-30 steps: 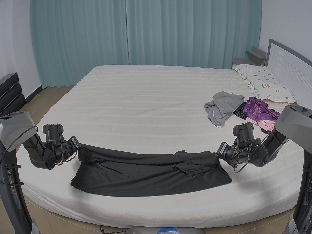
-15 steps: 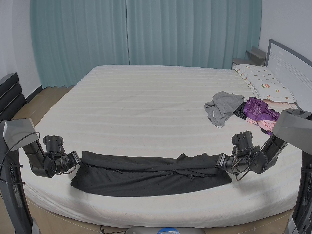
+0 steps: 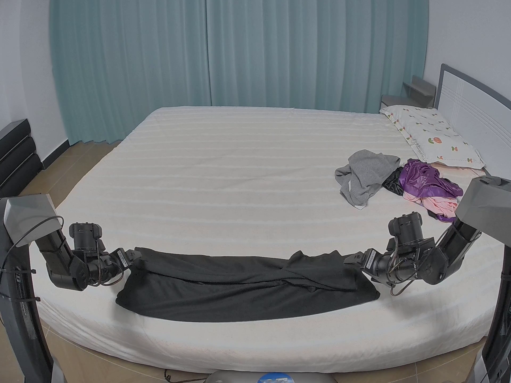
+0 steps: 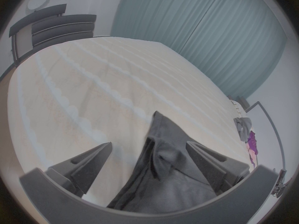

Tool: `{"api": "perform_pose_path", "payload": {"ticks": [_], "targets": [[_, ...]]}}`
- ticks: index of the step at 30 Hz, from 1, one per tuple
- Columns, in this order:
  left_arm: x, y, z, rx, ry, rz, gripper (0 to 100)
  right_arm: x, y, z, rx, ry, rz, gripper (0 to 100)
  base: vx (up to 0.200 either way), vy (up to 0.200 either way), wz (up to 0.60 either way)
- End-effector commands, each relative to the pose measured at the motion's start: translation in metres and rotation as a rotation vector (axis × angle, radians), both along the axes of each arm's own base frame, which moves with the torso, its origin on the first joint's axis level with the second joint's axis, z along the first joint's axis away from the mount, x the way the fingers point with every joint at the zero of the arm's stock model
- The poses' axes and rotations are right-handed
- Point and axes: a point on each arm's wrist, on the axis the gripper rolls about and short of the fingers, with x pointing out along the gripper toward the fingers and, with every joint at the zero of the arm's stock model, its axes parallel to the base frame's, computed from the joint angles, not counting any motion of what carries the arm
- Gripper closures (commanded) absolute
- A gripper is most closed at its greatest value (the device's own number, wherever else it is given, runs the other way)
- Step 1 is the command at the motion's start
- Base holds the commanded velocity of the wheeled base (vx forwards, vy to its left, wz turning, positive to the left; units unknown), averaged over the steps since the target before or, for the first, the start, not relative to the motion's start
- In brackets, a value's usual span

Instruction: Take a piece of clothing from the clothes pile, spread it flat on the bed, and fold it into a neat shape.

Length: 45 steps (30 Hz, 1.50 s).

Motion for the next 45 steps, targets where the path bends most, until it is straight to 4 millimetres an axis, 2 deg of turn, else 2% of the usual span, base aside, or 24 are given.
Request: {"api": "perform_pose_path", "payload": {"ticks": [1,6,12,22,23,28,45], "targets": [[0.005,0.003,0.017,-0.037,-0.055,-0.036,0,-0.013,-0.019,0.007,0.032,-0.022,-0.030,0,0.000,0.000,0.00],[0.015,-0.002,0.007,-0.056,-0.029,-0.085,0,-0.022,-0.034,-0.009,0.067,-0.054,-0.068,0,0.000,0.000,0.00],[0.029,-0.017,-0.017,-0.039,0.000,-0.140,0,-0.028,-0.034,-0.018,0.095,-0.074,-0.079,0,0.000,0.000,0.00],[0.019,-0.020,-0.023,0.020,0.030,-0.202,0,-0.034,-0.028,-0.020,0.099,-0.053,-0.057,0,0.000,0.000,0.00],[0.016,-0.021,-0.025,0.021,0.040,-0.206,100,-0.035,-0.028,-0.021,0.098,-0.050,-0.057,0,0.000,0.000,0.00],[0.007,-0.024,-0.018,0.015,0.048,-0.217,100,-0.037,-0.029,-0.021,0.104,-0.040,-0.060,0,0.000,0.000,0.00],[0.003,-0.024,-0.015,0.005,0.043,-0.209,100,-0.041,-0.034,-0.018,0.142,-0.047,-0.087,0,0.000,0.000,0.00]]}}
